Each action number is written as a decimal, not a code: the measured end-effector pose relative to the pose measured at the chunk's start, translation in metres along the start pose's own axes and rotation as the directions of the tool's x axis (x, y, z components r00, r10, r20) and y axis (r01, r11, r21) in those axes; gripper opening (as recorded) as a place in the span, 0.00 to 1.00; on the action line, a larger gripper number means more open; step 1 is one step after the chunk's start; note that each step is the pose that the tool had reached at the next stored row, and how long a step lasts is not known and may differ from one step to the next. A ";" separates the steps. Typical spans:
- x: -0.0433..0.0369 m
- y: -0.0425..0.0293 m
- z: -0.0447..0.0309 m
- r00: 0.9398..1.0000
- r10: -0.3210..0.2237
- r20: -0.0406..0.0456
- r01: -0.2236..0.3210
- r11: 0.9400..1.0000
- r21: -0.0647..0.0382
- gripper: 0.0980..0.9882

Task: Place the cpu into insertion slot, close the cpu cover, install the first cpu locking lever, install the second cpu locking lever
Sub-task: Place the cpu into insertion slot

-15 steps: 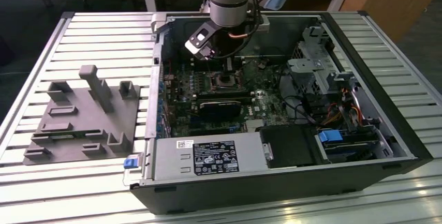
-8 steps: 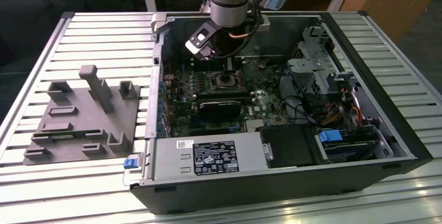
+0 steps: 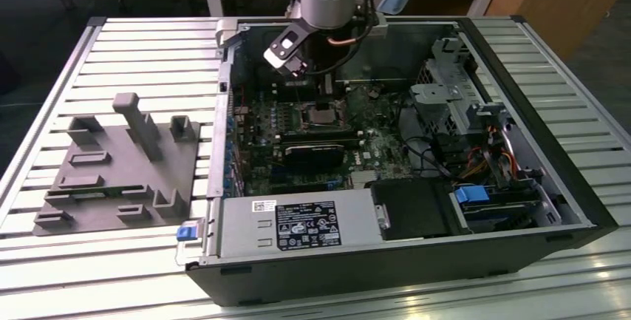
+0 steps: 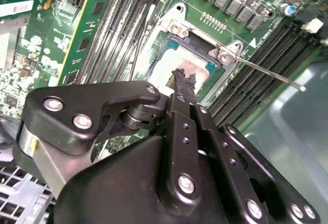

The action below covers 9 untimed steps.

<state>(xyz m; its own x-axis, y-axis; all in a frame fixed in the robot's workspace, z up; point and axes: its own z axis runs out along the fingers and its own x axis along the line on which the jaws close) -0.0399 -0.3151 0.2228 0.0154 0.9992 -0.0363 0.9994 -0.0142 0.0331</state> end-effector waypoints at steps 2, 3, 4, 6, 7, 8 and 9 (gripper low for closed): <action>-0.0002 0.0001 -0.0047 1.000 0.001 0.000 -0.001 1.000 0.000 0.00; -0.0003 0.0002 -0.0071 1.000 0.001 0.000 -0.001 1.000 0.000 0.00; -0.0003 0.0003 -0.0091 1.000 0.002 0.000 -0.002 1.000 0.000 0.00; -0.0005 0.0005 -0.0137 1.000 0.002 0.000 -0.002 1.000 0.000 0.00; -0.0006 0.0005 -0.0163 1.000 0.002 0.000 -0.002 1.000 0.000 0.00; -0.0007 0.0006 -0.0189 1.000 0.002 0.000 -0.002 1.000 0.000 0.00; -0.0008 0.0007 -0.0216 1.000 0.003 0.000 -0.003 1.000 -0.001 0.00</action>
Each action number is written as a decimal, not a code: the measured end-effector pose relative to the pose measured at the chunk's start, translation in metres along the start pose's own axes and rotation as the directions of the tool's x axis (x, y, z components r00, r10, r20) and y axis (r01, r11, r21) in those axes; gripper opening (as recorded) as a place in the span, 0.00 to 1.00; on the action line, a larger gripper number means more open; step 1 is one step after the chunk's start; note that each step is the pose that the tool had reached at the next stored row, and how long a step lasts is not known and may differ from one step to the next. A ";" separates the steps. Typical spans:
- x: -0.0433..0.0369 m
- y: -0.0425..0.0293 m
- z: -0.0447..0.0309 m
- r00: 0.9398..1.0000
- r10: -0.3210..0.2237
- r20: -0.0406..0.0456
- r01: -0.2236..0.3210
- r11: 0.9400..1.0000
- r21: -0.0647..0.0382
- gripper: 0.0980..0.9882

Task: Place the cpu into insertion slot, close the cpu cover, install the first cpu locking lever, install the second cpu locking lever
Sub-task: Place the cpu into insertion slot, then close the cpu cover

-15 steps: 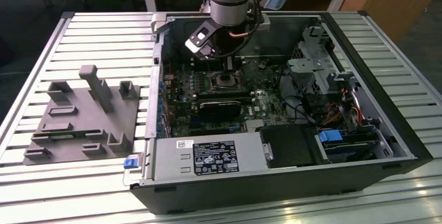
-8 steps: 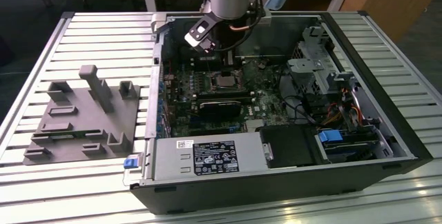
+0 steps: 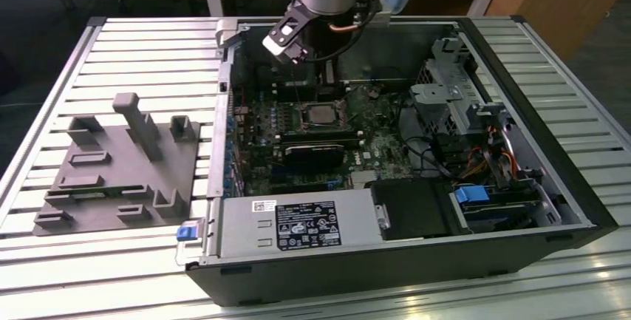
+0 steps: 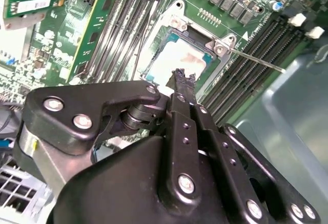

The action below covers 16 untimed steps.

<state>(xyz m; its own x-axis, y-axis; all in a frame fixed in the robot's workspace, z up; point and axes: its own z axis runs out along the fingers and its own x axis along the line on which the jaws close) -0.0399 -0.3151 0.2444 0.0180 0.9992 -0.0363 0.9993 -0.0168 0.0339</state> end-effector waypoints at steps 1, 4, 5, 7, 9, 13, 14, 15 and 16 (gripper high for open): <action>-0.0001 0.0001 -0.0028 1.000 0.000 0.000 0.000 1.000 0.000 0.00; -0.0003 0.0003 -0.0087 1.000 0.001 0.000 -0.001 1.000 0.000 0.00; -0.0003 0.0003 -0.0093 1.000 0.001 0.000 -0.001 1.000 0.000 0.00; -0.0003 0.0003 -0.0094 1.000 0.002 0.000 -0.002 1.000 0.000 0.00; -0.0003 0.0003 -0.0094 1.000 0.002 0.000 -0.002 1.000 0.000 0.00; -0.0003 0.0003 -0.0094 1.000 0.002 0.000 -0.002 1.000 0.002 0.00; -0.0003 0.0003 -0.0094 1.000 0.002 0.000 -0.002 1.000 0.002 0.00; -0.0003 0.0003 -0.0094 1.000 0.002 0.000 -0.002 1.000 0.003 0.00; -0.0003 0.0003 -0.0094 1.000 0.002 0.000 -0.002 1.000 0.003 0.00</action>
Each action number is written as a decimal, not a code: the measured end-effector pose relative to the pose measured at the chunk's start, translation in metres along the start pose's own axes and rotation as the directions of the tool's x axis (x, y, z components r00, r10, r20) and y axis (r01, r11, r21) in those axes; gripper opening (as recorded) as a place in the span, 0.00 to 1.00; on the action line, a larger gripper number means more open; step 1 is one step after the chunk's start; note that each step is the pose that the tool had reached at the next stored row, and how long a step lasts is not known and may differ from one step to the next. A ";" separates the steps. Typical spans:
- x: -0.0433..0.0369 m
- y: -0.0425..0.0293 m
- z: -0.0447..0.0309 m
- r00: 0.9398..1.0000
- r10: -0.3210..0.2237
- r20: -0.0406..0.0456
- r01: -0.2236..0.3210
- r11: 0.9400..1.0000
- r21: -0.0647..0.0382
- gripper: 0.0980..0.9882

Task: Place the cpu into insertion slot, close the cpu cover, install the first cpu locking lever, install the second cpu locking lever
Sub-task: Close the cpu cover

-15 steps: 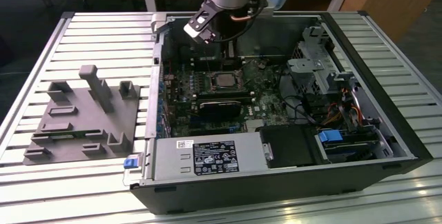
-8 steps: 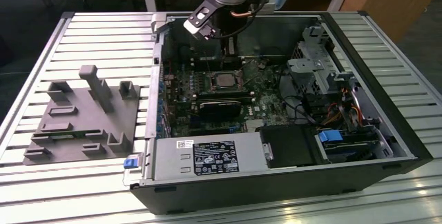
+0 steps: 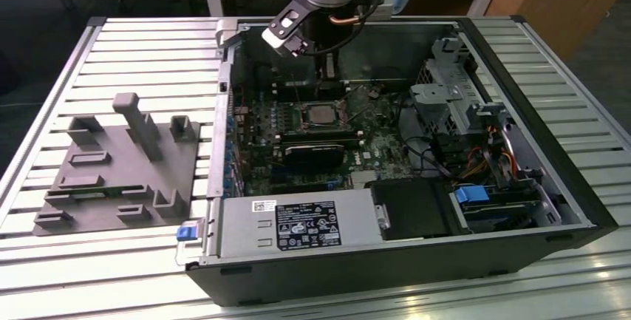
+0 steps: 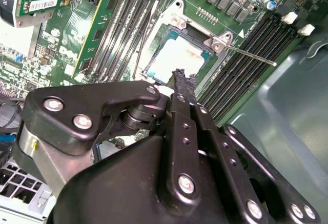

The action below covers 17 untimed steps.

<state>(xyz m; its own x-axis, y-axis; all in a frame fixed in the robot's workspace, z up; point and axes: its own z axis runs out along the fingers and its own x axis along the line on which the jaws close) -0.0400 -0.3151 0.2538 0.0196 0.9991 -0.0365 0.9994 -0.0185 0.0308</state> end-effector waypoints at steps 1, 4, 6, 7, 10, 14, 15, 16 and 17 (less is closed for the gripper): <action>0.0000 0.0000 0.0000 1.000 0.000 0.000 0.000 1.000 0.000 0.00; 0.0000 0.0001 -0.0012 1.000 0.000 0.000 0.000 1.000 0.001 0.00; -0.0001 0.0001 -0.0036 1.000 0.000 0.000 0.000 1.000 0.001 0.00; -0.0002 0.0002 -0.0050 1.000 0.000 0.000 0.000 1.000 0.001 0.00; -0.0003 0.0003 -0.0091 1.000 0.000 0.000 0.000 1.000 0.001 0.00; -0.0005 0.0004 -0.0129 1.000 0.000 0.000 0.000 1.000 0.001 0.00; -0.0004 0.0004 -0.0128 1.000 0.000 0.000 0.000 1.000 0.001 0.00; -0.0004 0.0004 -0.0128 1.000 0.000 0.000 0.000 1.000 0.001 0.00; -0.0004 0.0004 -0.0128 1.000 0.000 0.000 0.000 1.000 0.001 0.00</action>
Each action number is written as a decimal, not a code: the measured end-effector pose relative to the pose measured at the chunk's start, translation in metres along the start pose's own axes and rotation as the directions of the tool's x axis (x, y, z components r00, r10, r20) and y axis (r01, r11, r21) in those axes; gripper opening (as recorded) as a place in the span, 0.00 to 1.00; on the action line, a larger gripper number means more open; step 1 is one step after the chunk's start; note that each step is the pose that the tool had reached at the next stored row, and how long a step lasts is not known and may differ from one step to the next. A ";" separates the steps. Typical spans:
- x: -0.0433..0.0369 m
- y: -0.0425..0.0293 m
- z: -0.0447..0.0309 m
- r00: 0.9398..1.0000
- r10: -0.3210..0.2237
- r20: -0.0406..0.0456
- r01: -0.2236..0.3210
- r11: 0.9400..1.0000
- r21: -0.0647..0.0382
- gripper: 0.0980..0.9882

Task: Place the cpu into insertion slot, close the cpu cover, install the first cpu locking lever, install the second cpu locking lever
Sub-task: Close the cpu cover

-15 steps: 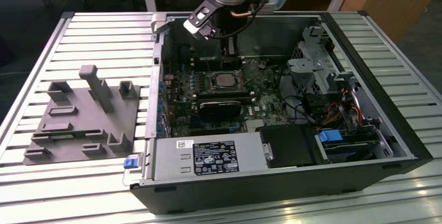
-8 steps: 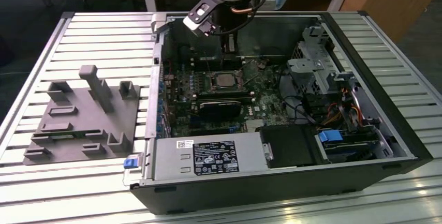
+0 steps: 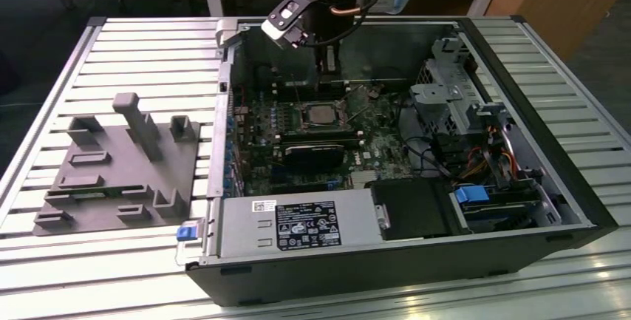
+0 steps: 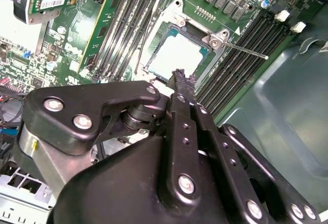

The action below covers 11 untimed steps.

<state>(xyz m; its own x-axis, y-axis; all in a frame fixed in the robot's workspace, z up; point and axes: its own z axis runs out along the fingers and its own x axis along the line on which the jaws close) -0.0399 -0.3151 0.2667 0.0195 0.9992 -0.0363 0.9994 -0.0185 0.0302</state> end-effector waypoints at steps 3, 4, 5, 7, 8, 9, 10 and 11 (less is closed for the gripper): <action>0.0000 0.0003 -0.0001 1.000 0.000 0.000 0.000 1.000 0.000 0.00; 0.0000 0.0006 -0.0001 1.000 0.000 0.000 0.000 1.000 0.000 0.00; 0.0000 0.0010 -0.0001 1.000 0.000 0.000 0.000 1.000 0.000 0.00; 0.0000 0.0023 0.0000 1.000 0.000 0.000 0.000 1.000 0.000 0.00; 0.0000 0.0030 0.0000 1.000 0.000 0.000 0.000 1.000 0.000 0.00; 0.0001 0.0040 0.0000 1.000 0.000 0.000 0.000 1.000 0.000 0.00; 0.0001 0.0050 0.0001 1.000 0.000 0.000 0.000 1.000 0.000 0.00; 0.0001 0.0061 0.0001 1.000 0.000 0.000 0.000 1.000 0.000 0.00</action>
<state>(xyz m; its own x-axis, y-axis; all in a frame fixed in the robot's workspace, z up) -0.0338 -0.3151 0.2667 0.0196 0.9991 -0.0364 0.9994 -0.0185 0.0301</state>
